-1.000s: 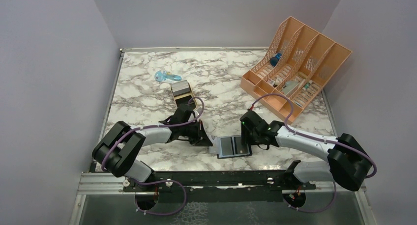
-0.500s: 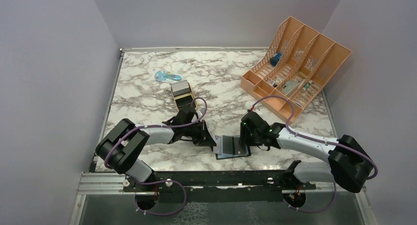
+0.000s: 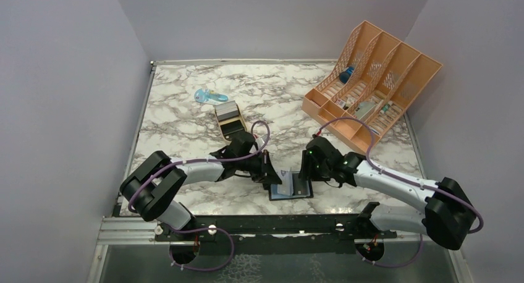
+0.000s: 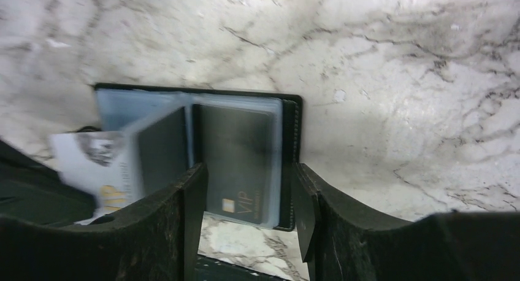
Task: Put the credit cards into the card holder
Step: Turn over the card slot in the card holder.
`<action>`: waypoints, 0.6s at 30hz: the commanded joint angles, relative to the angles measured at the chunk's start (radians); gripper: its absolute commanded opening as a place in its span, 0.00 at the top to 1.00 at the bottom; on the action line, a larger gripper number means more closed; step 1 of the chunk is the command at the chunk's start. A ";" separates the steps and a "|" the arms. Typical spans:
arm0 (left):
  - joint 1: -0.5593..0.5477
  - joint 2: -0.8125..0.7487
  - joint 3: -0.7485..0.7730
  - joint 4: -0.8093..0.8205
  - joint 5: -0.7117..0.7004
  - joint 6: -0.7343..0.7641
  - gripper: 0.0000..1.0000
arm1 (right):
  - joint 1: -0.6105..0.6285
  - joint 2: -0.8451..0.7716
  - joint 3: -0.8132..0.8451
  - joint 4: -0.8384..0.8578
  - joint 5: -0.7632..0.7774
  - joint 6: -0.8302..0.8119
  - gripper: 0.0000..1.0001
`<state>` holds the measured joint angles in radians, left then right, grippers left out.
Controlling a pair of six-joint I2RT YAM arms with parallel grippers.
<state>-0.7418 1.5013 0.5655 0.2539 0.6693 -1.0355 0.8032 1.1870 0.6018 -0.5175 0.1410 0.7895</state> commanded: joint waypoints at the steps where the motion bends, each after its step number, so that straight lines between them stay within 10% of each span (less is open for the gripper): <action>1: -0.026 0.002 0.034 0.025 -0.010 -0.009 1.00 | 0.002 -0.060 0.063 -0.034 0.011 -0.021 0.47; 18: -0.067 0.066 0.074 0.011 -0.071 0.035 1.00 | 0.002 -0.163 0.053 -0.046 -0.020 -0.026 0.57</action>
<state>-0.8009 1.5589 0.6170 0.2642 0.6533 -1.0355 0.8032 1.0328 0.6628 -0.5568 0.1139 0.7792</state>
